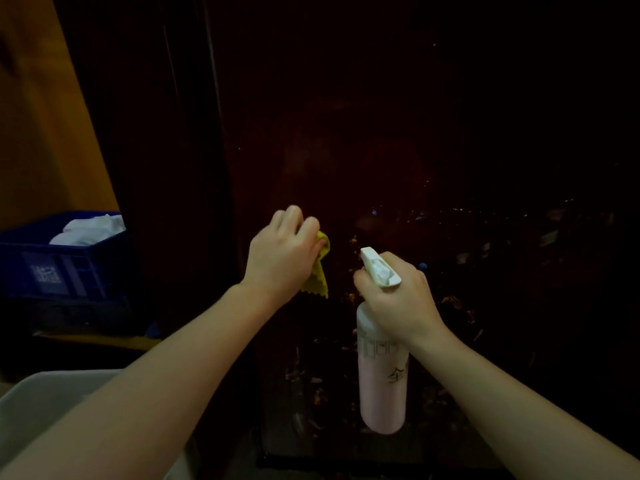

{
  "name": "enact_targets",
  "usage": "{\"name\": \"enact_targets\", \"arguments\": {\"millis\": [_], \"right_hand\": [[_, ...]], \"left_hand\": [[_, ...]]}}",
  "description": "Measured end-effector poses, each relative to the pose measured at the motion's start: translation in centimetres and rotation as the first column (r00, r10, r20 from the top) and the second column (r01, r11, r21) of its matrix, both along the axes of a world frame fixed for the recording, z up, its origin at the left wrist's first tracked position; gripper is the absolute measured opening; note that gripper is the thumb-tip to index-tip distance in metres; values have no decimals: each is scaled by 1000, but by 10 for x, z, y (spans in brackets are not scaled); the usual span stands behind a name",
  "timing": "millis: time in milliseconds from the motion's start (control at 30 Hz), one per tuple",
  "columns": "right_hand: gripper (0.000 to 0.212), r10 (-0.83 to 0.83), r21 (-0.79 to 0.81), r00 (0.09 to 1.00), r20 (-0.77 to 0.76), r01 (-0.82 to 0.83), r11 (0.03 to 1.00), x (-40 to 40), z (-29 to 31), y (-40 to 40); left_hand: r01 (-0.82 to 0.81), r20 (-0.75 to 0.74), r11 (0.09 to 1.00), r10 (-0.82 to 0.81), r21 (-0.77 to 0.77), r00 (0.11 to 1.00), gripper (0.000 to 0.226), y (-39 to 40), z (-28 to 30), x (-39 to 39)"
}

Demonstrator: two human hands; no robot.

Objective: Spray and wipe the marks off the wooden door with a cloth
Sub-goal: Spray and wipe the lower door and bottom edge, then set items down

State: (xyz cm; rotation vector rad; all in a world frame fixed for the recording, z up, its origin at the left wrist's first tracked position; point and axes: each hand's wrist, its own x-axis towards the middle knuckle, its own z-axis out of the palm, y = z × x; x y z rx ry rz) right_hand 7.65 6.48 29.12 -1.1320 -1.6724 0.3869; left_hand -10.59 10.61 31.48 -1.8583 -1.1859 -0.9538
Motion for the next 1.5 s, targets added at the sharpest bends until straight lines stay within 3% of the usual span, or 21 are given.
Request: {"name": "enact_targets", "arguments": {"millis": [233,400,467,533,600,667,767,933,1067,1200,1267,1400,1500], "right_hand": [[23,30,-35,999,21,-29,999,-1,-6,1],[18,50,-60,998,-27,-52,997,0,-9,-2],[17,45,-56,997,-58,-49,997,0,-9,-2],[19,35,-22,997,-68,-36,999,0,-8,-1],[28,32,31,999,-43,-30,999,-1,-7,-1],[34,44,64,999,-8,-44,997,-1,-7,-2],[35,48,39,999,-20,-47,998,1,-7,-1],[16,53,-46,999,-12,-53,998,9,-5,-1],[19,9,13,1000,-8,-9,1000,15,-1,1],[31,-42,72,999,26,40,997,19,5,0],[31,-34,63,999,-7,34,997,23,8,-1],[17,46,20,997,-61,-44,999,25,18,-3],[17,48,57,998,-34,-46,997,21,26,-2]], "left_hand": [[8,-112,1000,-9,-9,994,18,3,-15,-4],[57,-487,988,-121,-145,865,21,-3,-10,-25],[44,-378,992,-86,-118,922,18,-4,9,-32],[28,-137,999,-33,-35,990,22,-3,32,-31],[33,41,999,-34,42,999,23,1,52,-22],[36,101,995,-46,98,994,21,6,63,-8],[45,78,990,-56,134,995,19,9,57,12],[132,-161,979,-107,157,981,17,13,14,25],[158,-311,987,-141,28,940,15,11,-23,17],[151,-338,985,-169,-78,926,16,7,-33,13],[156,-312,983,-178,-93,933,17,5,-24,11],[114,-27,993,-113,21,993,23,4,16,5],[89,80,992,-96,88,992,23,8,49,4]]}}
